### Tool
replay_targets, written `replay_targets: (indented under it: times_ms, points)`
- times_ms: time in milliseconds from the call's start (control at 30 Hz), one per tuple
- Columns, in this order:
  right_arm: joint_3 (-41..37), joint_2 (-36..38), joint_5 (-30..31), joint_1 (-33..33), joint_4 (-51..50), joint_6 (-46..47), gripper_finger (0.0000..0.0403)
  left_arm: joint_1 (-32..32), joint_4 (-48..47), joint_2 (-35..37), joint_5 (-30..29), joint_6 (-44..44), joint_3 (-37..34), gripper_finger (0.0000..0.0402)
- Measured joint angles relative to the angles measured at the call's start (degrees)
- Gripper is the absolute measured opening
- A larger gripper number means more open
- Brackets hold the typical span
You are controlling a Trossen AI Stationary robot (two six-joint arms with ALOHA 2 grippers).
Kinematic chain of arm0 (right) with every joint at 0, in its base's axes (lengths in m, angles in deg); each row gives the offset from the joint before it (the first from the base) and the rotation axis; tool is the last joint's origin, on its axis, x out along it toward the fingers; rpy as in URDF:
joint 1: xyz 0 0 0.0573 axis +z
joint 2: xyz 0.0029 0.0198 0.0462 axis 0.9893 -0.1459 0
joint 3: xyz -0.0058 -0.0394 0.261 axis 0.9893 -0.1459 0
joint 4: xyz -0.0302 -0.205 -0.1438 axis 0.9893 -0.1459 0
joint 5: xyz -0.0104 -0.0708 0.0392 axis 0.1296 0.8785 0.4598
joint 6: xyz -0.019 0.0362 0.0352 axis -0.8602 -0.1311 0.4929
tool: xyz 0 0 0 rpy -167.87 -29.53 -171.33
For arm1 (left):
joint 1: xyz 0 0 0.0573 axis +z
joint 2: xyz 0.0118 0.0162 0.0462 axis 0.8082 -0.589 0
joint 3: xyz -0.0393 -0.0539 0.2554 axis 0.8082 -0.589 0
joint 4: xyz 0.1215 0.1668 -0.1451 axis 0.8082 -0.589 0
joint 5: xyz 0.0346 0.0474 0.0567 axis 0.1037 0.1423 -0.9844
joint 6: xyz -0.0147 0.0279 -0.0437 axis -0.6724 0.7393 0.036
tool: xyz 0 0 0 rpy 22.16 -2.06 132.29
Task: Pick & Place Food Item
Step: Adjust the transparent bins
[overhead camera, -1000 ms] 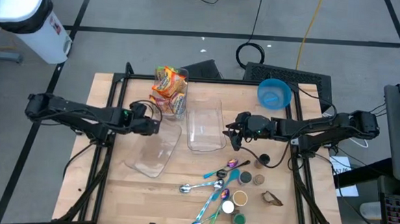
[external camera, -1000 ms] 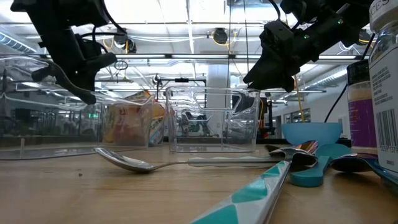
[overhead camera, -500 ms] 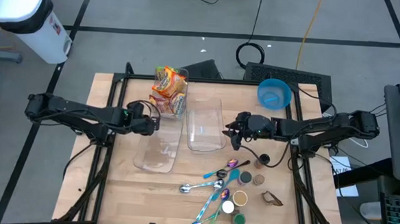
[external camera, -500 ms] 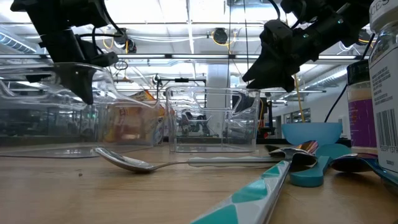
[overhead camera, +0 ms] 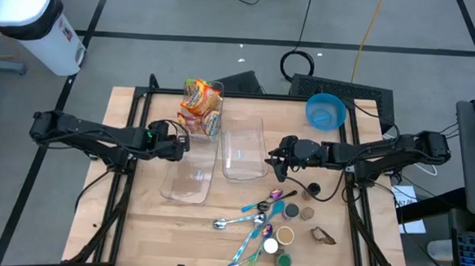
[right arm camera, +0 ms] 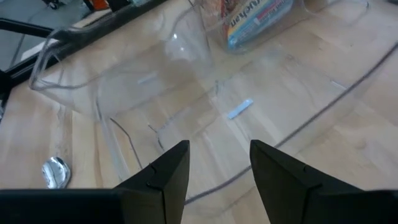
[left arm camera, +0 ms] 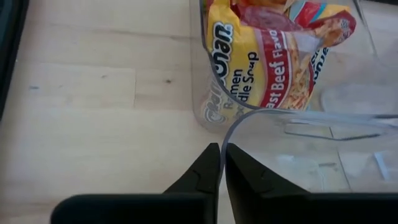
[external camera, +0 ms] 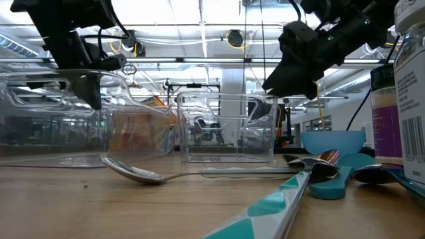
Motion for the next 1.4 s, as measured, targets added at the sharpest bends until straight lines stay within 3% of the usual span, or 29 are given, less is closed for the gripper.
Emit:
replay_targets:
  times_ms: [233, 500, 700, 1033, 1400]
  points:
    - [0.0, 0.0, 0.0, 0.0, 0.0, 0.0, 0.0160, 0.0, -0.1, 0.0, -0.8, 0.9, 0.0, 0.0010]
    - [0.0, 0.0, -0.1, 0.0, -1.5, -0.2, 0.0160, 0.1, 0.0, 0.0, -0.3, 0.4, 0.0, 0.0056]
    - [0.0, 0.0, -0.1, 0.0, -6.1, -0.2, 0.0160, 0.1, 1.9, 0.0, -0.3, 0.8, 0.0, 0.0068]
    - [0.0, 0.0, 0.0, 0.0, -10.8, -0.4, 0.0160, 0.4, 13.5, 3.0, -2.0, 15.6, 0.1, 0.0069]
    - [0.0, -2.3, -0.1, 1.6, -10.2, 1.0, 0.0160, 0.9, 21.8, 10.1, -3.4, 25.1, 0.1, 0.0070]
